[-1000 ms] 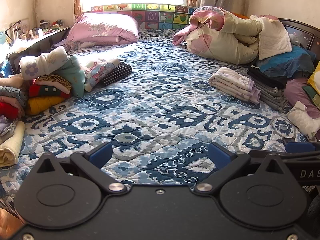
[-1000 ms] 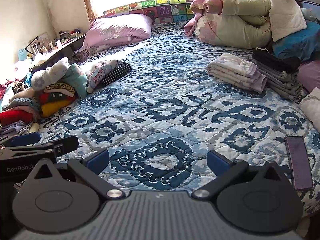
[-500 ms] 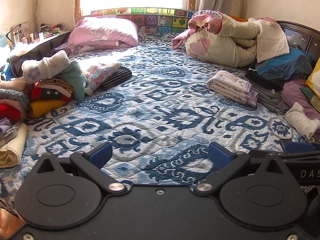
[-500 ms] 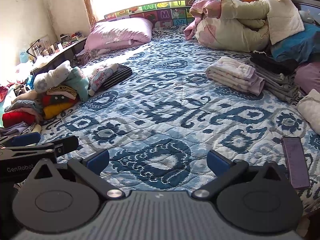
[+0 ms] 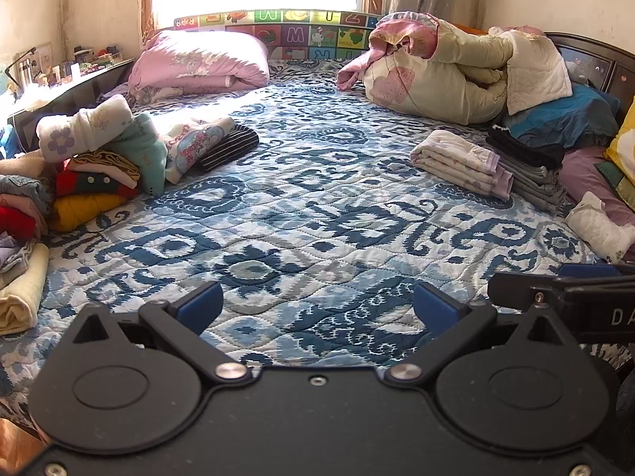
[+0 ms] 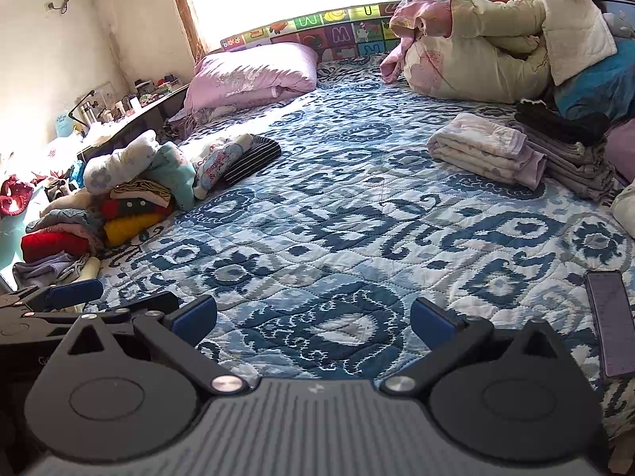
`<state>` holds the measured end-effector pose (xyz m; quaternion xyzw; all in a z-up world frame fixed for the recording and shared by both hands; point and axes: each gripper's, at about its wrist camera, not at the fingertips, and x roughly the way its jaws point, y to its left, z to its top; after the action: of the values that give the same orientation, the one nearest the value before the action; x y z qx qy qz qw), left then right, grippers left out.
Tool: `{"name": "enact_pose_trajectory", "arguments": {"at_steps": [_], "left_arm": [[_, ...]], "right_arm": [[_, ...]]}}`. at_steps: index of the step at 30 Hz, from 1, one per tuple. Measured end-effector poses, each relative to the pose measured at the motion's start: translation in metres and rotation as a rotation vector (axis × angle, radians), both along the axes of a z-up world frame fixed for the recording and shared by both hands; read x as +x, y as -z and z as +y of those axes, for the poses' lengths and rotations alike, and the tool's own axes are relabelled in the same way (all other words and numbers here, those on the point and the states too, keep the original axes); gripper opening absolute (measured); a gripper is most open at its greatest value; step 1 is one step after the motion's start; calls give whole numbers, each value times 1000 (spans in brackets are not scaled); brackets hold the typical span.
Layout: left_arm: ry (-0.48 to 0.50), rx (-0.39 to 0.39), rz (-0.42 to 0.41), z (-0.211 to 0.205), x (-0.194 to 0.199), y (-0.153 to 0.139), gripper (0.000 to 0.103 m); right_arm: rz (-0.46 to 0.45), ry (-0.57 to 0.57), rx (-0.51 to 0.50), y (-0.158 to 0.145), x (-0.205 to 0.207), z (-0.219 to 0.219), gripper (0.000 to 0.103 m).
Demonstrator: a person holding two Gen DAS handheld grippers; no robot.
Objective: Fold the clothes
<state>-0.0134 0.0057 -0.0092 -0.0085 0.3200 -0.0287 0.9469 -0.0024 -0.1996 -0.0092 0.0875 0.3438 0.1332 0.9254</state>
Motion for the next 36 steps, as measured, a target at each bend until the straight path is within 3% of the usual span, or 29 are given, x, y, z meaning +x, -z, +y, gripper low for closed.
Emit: {"name": "enact_pose_trajectory", "arguments": {"at_steps": [9, 15, 18, 25, 29, 36], "left_arm": [[-92, -110, -15, 51, 29, 26, 103], [-159, -157, 91, 104, 54, 41, 103], [-202, -155, 94, 131, 63, 44, 103], [-329, -149, -17, 205, 99, 32, 102], [-406, -128, -109, 250, 133, 18, 93], [-512, -89, -246, 316, 191, -4, 86]], "right_arm": [[-2, -22, 1, 30, 29, 20, 103], [-44, -79, 2, 51, 53, 39, 103], [-26, -113, -1, 58, 66, 51, 103], [29, -190, 41, 66, 112, 81, 103], [6, -210, 38, 63, 136, 100, 103], [33, -207, 59, 75, 167, 124, 103]]}}
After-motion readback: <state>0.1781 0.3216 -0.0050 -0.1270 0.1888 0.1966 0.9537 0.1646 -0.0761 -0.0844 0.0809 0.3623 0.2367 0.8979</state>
